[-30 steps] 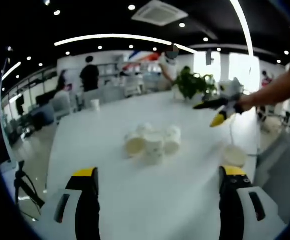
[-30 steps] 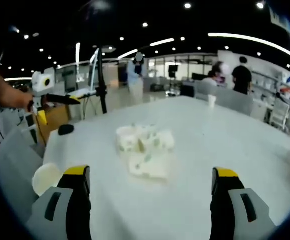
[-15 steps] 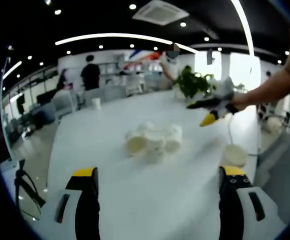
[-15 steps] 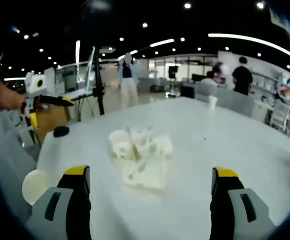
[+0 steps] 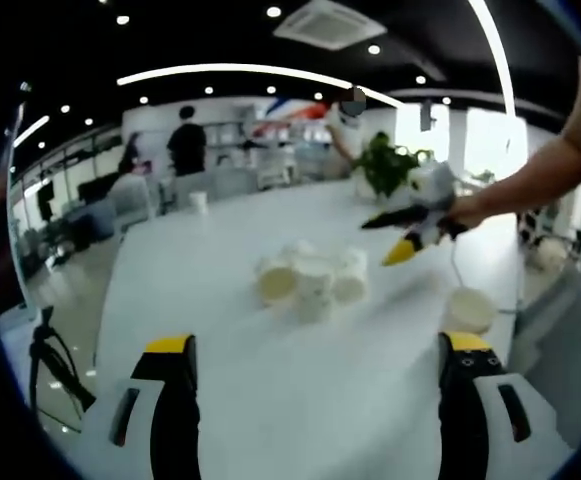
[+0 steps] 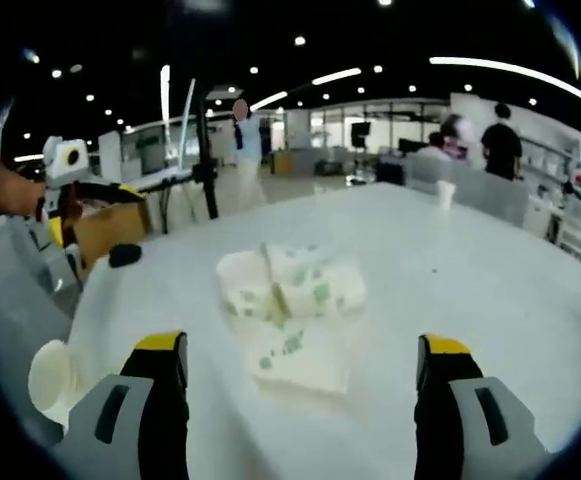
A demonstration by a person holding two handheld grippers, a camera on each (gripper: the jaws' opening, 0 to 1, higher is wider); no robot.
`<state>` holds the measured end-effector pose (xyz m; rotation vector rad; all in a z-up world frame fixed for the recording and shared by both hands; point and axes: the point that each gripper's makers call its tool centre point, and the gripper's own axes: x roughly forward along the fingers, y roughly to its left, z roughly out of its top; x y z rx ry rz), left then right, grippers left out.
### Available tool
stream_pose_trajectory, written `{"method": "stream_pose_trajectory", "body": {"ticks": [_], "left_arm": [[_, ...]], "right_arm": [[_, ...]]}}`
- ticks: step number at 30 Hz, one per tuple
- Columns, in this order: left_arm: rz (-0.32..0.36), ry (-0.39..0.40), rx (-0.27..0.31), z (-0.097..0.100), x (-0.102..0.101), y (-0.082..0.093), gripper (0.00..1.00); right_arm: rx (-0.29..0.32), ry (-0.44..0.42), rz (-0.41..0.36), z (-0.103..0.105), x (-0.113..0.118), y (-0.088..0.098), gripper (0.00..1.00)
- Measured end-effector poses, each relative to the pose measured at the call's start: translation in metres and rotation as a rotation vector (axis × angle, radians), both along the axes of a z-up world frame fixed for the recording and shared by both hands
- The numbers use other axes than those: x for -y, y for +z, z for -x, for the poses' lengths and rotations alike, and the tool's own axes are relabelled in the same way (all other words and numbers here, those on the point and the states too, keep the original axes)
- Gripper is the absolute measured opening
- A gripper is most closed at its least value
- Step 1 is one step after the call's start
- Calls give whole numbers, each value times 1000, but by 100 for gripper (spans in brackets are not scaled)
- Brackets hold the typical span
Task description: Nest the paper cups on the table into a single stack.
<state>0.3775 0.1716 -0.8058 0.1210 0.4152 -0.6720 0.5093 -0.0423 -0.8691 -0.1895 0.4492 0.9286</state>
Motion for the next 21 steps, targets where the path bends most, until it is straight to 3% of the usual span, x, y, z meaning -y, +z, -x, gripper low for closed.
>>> {"method": "stream_pose_trajectory", "body": {"ticks": [13, 21], "left_arm": [[5, 22, -7, 4, -6, -2, 98], [9, 27, -13, 7, -6, -6, 98]], "right_arm": [[-67, -6, 17, -4, -13, -25, 77], [-74, -38, 63, -3, -13, -43, 70]]}}
